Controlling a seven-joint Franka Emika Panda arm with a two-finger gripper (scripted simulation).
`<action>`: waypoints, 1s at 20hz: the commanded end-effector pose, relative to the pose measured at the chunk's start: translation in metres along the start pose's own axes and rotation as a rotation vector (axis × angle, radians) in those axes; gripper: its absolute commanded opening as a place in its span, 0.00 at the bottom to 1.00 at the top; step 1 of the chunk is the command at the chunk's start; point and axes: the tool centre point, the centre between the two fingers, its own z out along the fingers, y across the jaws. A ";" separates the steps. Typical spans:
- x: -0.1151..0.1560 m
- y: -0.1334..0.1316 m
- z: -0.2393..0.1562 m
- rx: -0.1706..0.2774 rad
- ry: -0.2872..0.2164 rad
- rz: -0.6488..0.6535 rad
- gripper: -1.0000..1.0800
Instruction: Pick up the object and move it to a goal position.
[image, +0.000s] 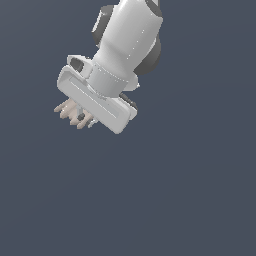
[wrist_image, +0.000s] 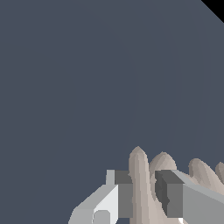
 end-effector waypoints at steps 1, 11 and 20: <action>0.016 0.016 -0.019 0.000 -0.001 -0.001 0.00; 0.067 0.062 -0.079 -0.001 0.002 -0.003 0.00; 0.085 0.076 -0.098 -0.004 0.004 -0.004 0.00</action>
